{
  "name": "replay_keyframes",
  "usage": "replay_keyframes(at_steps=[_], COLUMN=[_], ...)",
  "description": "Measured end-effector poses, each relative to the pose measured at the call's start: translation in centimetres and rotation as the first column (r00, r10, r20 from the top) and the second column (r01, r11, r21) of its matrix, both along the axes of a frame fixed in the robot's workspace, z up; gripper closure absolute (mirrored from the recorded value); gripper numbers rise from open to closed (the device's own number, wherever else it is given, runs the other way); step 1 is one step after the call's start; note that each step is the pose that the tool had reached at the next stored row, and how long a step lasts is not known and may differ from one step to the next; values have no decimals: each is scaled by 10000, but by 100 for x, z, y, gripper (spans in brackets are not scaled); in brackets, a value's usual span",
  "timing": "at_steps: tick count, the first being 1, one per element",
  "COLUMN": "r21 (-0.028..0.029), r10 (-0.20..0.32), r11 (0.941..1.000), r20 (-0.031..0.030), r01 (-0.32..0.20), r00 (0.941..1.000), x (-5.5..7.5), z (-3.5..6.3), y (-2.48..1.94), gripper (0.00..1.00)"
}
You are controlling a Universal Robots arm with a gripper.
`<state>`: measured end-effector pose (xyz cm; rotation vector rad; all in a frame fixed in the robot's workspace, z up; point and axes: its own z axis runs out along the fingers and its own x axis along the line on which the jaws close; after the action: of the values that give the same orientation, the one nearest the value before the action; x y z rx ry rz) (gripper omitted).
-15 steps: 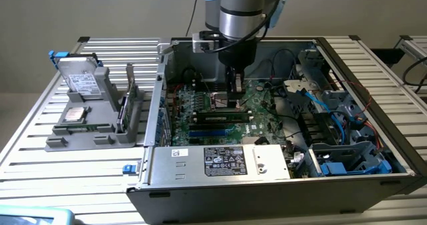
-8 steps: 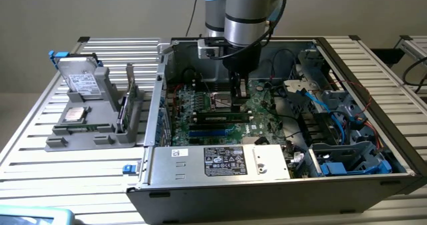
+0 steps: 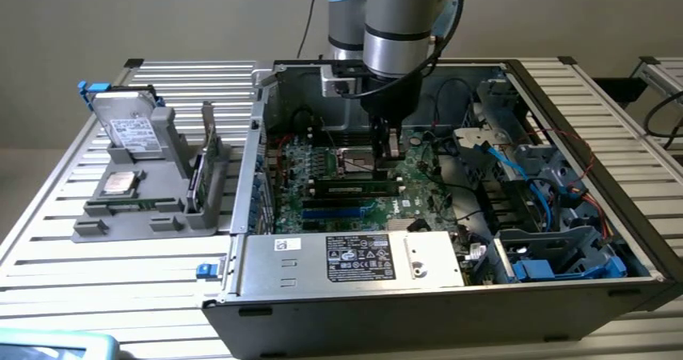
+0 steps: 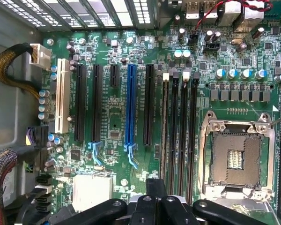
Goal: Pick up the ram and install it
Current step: 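Press down the ram until it locks into place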
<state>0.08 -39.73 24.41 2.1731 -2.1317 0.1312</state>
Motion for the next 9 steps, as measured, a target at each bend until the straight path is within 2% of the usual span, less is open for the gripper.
replay_keyframes(at_steps=[4, 9], r21=[12, 55], r10=[3, 1], r11=[10000, 10000], r20=[-1, -1], r01=[-3, -1], r00=[10000, 10000], x=[6, 58], z=[-58, -83], y=[-2, -2], gripper=[89, 89])
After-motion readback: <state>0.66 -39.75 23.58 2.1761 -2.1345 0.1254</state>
